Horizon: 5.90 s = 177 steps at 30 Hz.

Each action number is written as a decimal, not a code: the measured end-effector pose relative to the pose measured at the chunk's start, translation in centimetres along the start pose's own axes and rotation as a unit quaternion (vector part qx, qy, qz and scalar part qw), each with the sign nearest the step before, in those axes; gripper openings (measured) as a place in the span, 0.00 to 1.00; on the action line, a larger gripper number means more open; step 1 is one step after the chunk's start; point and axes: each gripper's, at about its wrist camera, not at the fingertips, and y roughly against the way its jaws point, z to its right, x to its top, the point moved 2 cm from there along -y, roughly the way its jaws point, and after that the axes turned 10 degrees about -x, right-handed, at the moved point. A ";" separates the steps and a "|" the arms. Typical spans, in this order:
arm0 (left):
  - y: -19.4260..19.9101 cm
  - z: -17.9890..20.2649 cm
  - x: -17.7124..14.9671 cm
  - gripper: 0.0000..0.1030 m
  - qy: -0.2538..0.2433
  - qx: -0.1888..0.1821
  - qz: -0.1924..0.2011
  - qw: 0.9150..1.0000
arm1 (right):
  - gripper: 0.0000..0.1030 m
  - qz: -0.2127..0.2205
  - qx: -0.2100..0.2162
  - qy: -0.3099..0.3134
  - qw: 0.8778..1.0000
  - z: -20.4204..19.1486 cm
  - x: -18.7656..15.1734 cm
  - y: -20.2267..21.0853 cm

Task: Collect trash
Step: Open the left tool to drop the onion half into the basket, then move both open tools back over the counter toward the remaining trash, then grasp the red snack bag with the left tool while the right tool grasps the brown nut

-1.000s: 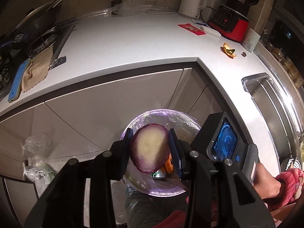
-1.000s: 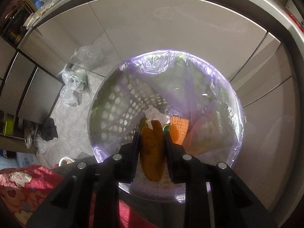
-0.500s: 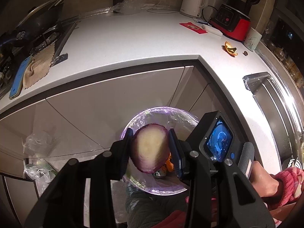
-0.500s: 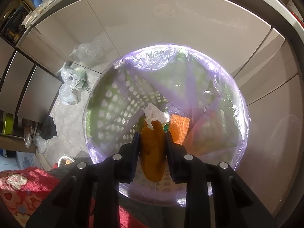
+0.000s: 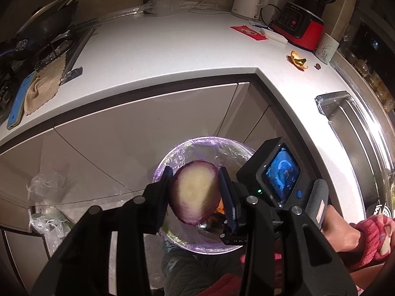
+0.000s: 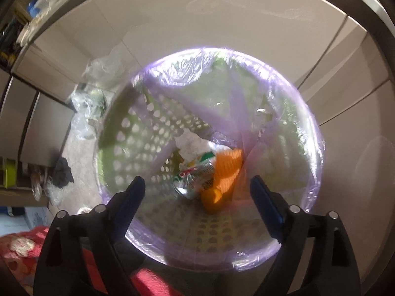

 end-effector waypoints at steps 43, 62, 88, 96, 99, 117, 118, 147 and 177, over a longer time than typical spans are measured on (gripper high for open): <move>-17.2 0.1 -5.9 0.86 -0.109 -0.058 -0.143 0.982 | 0.92 0.170 -0.085 -0.083 0.978 8.0 3.4 17.3; -2.9 4.4 5.2 0.93 -0.119 -0.019 0.025 0.992 | 0.96 0.273 -0.093 -0.108 0.951 11.4 2.1 23.9; -2.2 16.4 22.9 0.93 -0.138 -0.036 0.111 0.984 | 0.98 0.351 -0.160 -0.209 0.899 28.8 -0.5 26.7; -11.8 16.8 29.1 0.93 -0.170 -0.055 0.079 0.981 | 0.98 0.331 -0.165 -0.237 0.898 33.4 0.8 24.1; -16.2 16.9 31.5 0.93 -0.183 -0.062 0.055 0.980 | 0.98 0.320 -0.170 -0.249 0.898 35.1 1.1 22.8; -32.6 16.2 37.9 0.93 -0.220 -0.008 0.012 0.975 | 0.98 0.273 -0.169 -0.305 0.897 42.0 1.7 16.6; -32.7 16.1 38.1 0.93 -0.214 -0.014 0.010 0.977 | 0.98 0.272 -0.168 -0.305 0.897 42.1 1.7 16.4; -27.7 15.3 37.1 0.07 -0.159 -0.114 0.007 0.981 | 0.68 0.214 -0.162 -0.300 0.915 48.7 5.9 10.8; -9.7 11.6 27.9 0.07 -0.104 -0.113 0.069 0.986 | 0.23 0.269 -0.104 -0.211 0.934 33.8 6.2 20.1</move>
